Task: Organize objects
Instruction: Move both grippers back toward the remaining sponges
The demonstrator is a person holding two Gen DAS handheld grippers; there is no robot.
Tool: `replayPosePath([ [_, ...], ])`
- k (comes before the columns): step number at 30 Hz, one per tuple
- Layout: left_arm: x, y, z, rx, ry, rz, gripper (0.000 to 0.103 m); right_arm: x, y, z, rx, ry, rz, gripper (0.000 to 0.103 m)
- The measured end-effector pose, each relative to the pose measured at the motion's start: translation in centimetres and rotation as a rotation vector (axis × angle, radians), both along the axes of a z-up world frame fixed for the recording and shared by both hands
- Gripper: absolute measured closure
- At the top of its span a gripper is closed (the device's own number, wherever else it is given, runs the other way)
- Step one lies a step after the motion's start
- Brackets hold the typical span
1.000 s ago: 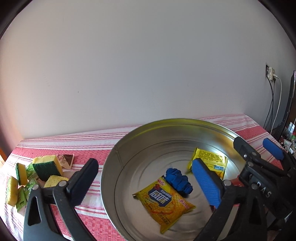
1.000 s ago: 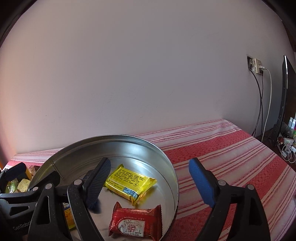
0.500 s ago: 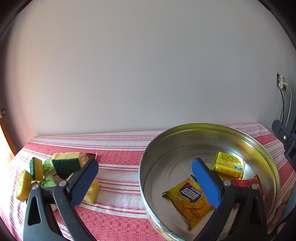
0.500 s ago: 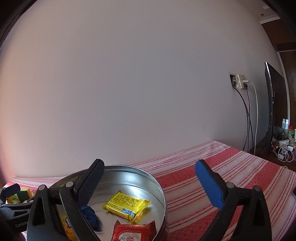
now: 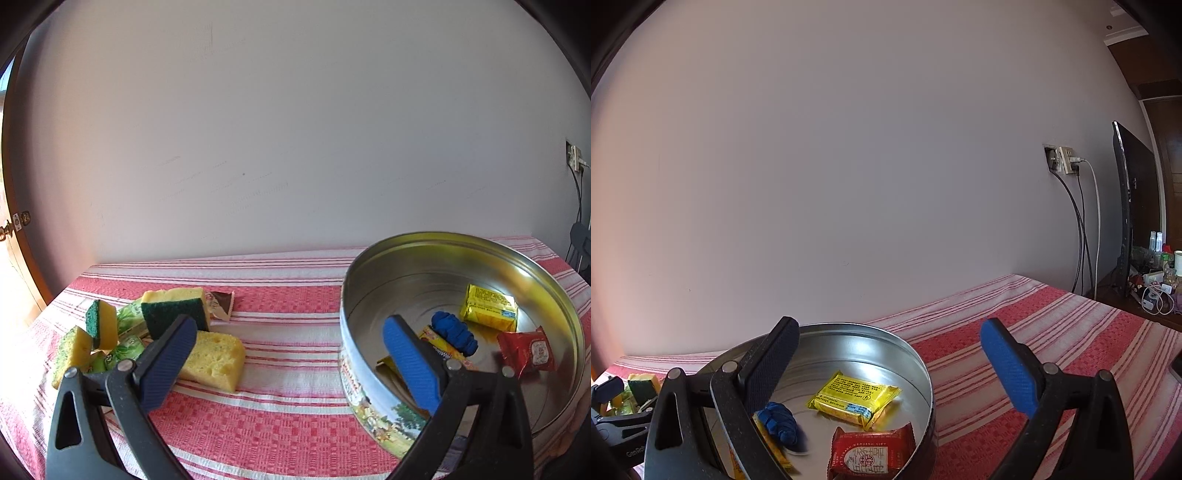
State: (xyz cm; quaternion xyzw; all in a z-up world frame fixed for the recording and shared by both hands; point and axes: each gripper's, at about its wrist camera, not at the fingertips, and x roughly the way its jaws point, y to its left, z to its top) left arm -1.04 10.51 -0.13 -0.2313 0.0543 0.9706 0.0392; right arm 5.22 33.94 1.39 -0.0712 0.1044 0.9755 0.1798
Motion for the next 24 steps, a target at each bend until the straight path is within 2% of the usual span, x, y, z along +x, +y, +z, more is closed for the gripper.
replayPosePath([
  [6, 0.2, -2.3, -0.3, 0.011, -0.015, 0.011, 0.001, 0.4, -1.5, -0.1, 0.001, -0.016, -0.003, 0.003],
  [24, 0.1, -8.7, -0.6, 0.027, -0.036, 0.071, 0.001, 0.0, -9.3, -0.8, -0.004, -0.09, 0.114, 0.003],
])
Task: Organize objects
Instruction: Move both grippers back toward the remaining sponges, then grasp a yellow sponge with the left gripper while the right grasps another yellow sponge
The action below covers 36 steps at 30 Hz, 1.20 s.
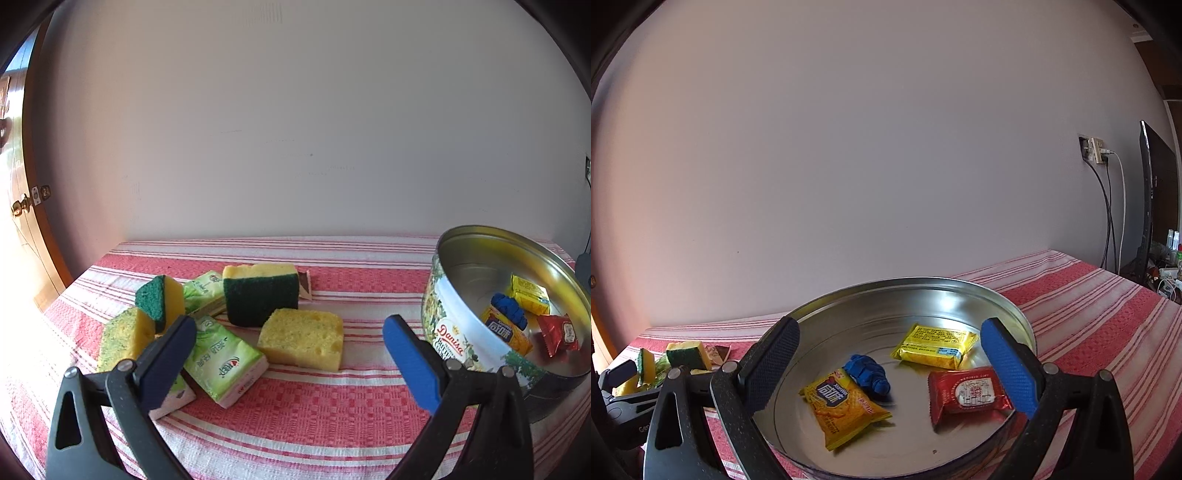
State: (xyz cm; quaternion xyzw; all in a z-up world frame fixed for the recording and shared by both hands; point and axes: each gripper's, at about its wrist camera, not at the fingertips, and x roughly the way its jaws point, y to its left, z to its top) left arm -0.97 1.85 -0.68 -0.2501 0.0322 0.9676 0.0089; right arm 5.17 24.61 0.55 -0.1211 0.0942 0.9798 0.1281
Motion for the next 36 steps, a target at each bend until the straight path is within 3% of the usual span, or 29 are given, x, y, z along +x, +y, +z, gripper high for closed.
replayPosePath([
  [9, -0.4, -3.7, -0.2, 0.006, -0.021, 0.036, 0.001, -1.1, -5.3, -0.1, 0.031, -0.032, 0.063, 0.003],
  [21, -2.0, -11.2, -0.9, 0.044, -0.069, 0.169, 0.001, -3.1, -11.0, -0.7, 0.021, -0.093, 0.178, 0.003],
  [25, -2.9, -13.4, -1.4, 0.066, -0.111, 0.196, 0.001, -4.1, -12.8, -0.9, 0.03, -0.136, 0.223, 0.003],
  [30, -4.4, -15.6, -2.8, 0.153, -0.211, 0.192, 0.001, -5.9, -15.3, -1.7, 0.023, -0.222, 0.283, 0.003],
  [32, -5.0, -16.2, -3.3, 0.186, -0.245, 0.184, 0.007, -6.9, -16.0, -2.2, 0.017, -0.263, 0.3, 0.003],
  [36, -5.8, -16.8, -4.3, 0.276, -0.313, 0.121, 0.029, -8.6, -16.4, -3.0, -0.03, -0.329, 0.317, 0.003],
])
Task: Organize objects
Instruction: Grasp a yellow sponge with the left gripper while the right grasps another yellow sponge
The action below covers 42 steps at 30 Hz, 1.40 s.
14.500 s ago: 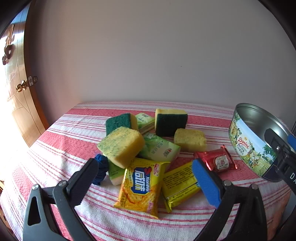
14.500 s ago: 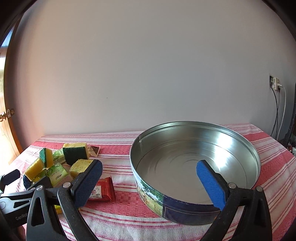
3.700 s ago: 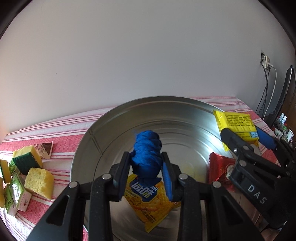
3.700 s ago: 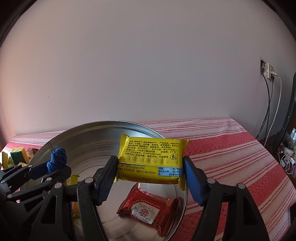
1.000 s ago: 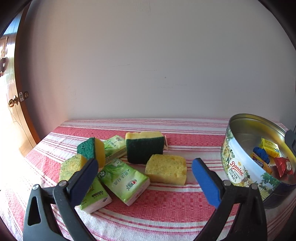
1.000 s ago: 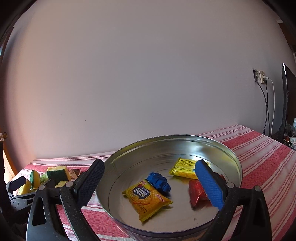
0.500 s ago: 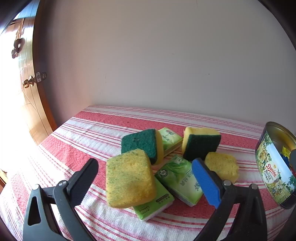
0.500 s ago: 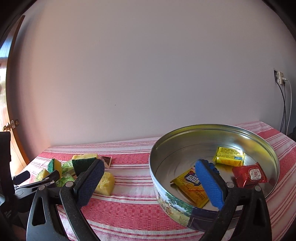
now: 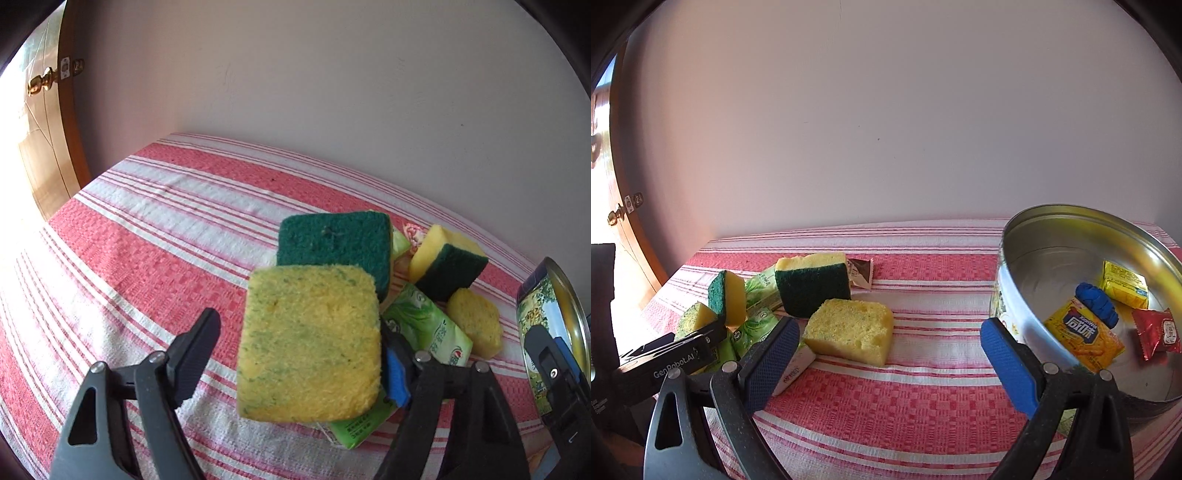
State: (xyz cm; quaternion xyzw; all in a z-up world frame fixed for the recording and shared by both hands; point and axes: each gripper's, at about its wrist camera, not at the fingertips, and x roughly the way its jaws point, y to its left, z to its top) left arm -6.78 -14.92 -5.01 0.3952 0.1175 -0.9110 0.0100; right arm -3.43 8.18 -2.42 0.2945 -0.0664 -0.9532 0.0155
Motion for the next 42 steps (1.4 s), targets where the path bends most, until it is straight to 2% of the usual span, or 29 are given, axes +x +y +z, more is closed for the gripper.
replayPosePath([
  [1, 0.0, -0.1, 0.0, 0.034, 0.002, -0.015, 0.04, -0.5, -0.1, -0.2, -0.015, -0.016, 0.001, 0.003],
  [2, 0.1, -0.1, 0.1, 0.051, 0.004, -0.03, 0.046, -1.1, -0.2, -0.5, -0.026, -0.034, 0.001, 0.003],
  [5, 0.5, -0.1, 0.7, 0.01, 0.036, -0.007, 0.048, -3.0, -0.6, -1.4, -0.051, -0.103, 0.017, 0.003],
  [9, 1.1, -1.3, 1.9, -0.001, 0.115, 0.056, 0.048, -4.8, -0.9, -2.2, -0.088, -0.16, 0.023, 0.003],
  [13, 1.5, -1.5, 2.6, -0.047, 0.148, 0.105, 0.048, -7.0, -1.8, -3.5, -0.093, -0.254, 0.036, 0.009],
  [14, 1.5, -1.4, 2.6, -0.044, 0.149, 0.108, 0.048, -7.1, -1.9, -3.4, -0.087, -0.248, 0.027, 0.009],
  [16, 1.4, -1.5, 2.4, -0.033, 0.146, 0.103, 0.048, -7.6, -2.1, -3.6, -0.091, -0.258, 0.03, 0.016],
  [19, 1.2, -1.5, 2.4, -0.039, 0.14, 0.1, 0.048, -7.6, -2.8, -3.7, -0.03, -0.271, 0.027, 0.031],
  [23, 1.3, -1.4, 2.4, -0.05, 0.146, 0.098, 0.048, -6.9, -2.1, -3.7, -0.048, -0.261, 0.04, 0.035],
  [28, 1.8, -1.0, 2.9, -0.064, 0.197, 0.087, 0.048, -4.2, -0.3, -2.5, -0.075, -0.183, 0.061, 0.036],
  [36, 3.1, 2.0, 4.0, -0.121, 0.318, 0.011, 0.048, 1.4, 2.6, 1.5, -0.06, 0.07, 0.092, 0.036],
  [39, 3.5, 3.1, 4.1, -0.12, 0.322, -0.007, 0.048, 3.0, 3.5, 2.2, -0.008, 0.143, 0.082, 0.036],
  [42, 3.7, 4.6, 4.0, -0.136, 0.319, -0.024, 0.048, 4.2, 4.4, 2.5, 0.018, 0.175, 0.072, 0.036],
])
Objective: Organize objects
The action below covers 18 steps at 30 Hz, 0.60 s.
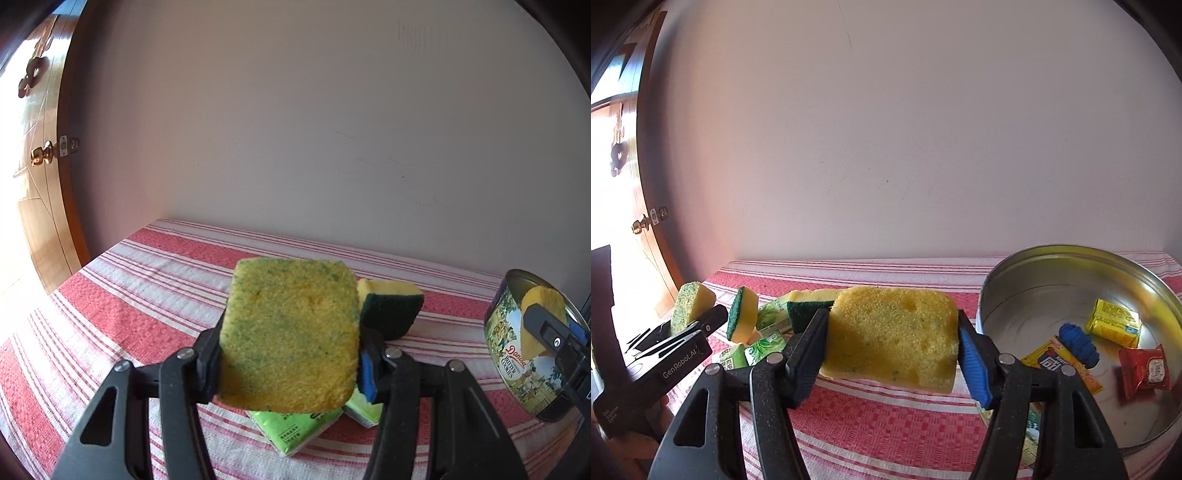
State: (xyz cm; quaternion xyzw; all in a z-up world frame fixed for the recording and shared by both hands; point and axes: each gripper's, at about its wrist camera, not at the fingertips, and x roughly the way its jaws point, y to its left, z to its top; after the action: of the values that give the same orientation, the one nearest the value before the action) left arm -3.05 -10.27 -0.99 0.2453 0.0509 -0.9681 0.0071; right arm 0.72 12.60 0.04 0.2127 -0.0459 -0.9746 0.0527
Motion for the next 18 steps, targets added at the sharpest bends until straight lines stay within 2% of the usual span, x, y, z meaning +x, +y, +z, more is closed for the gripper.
replayPosePath([
  [6, 0.6, 2.1, 0.2, -0.064, 0.014, -0.002, 0.048, 0.6, 1.3, -0.3, -0.007, 0.009, -0.01, 0.036],
  [18, 1.1, 2.8, 0.4, -0.095, 0.022, 0.023, 0.048, 1.8, 1.6, 0.2, 0.019, 0.07, -0.022, 0.036],
])
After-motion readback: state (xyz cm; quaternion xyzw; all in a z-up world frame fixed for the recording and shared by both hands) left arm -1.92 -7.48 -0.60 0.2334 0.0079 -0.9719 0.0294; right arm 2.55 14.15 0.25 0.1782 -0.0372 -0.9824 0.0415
